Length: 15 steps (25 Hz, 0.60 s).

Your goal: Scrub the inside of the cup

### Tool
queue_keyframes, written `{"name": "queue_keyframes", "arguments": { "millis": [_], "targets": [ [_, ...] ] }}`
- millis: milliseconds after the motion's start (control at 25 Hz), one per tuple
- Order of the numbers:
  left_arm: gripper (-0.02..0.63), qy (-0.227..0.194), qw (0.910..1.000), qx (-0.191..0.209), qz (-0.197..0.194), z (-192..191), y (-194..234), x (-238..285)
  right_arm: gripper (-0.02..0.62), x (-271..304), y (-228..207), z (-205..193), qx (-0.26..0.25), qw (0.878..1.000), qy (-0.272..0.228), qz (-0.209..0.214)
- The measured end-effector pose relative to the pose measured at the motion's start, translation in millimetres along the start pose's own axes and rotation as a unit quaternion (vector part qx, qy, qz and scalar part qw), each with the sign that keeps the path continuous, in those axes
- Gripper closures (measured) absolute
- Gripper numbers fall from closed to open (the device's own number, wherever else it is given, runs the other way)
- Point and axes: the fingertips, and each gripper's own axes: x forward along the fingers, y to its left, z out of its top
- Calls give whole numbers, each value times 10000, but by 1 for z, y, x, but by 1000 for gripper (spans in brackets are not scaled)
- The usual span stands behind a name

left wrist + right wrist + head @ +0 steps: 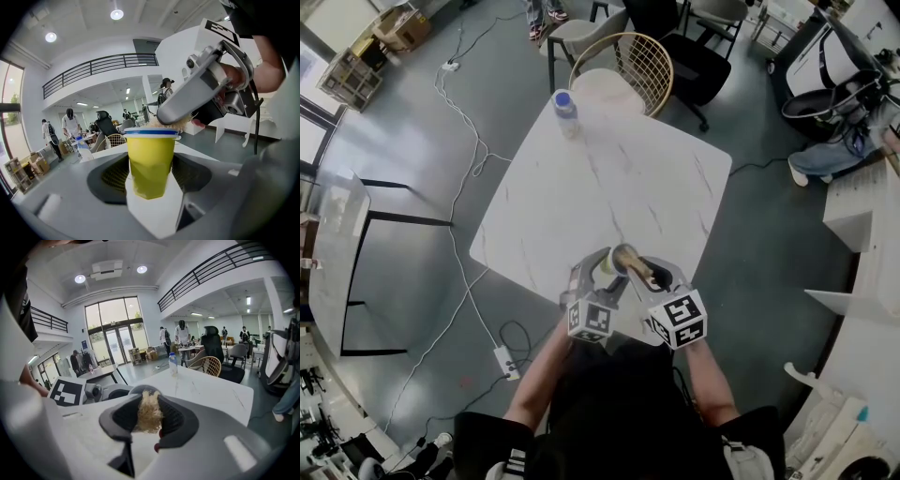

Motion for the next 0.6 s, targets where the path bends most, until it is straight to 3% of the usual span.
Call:
{"name": "queue_keyframes", "arguments": {
  "millis": [600],
  "targets": [
    [321,25,9989,466,-14,-2,-5,-7,489,3,16,-1,38,9997,81,206]
  ]
}}
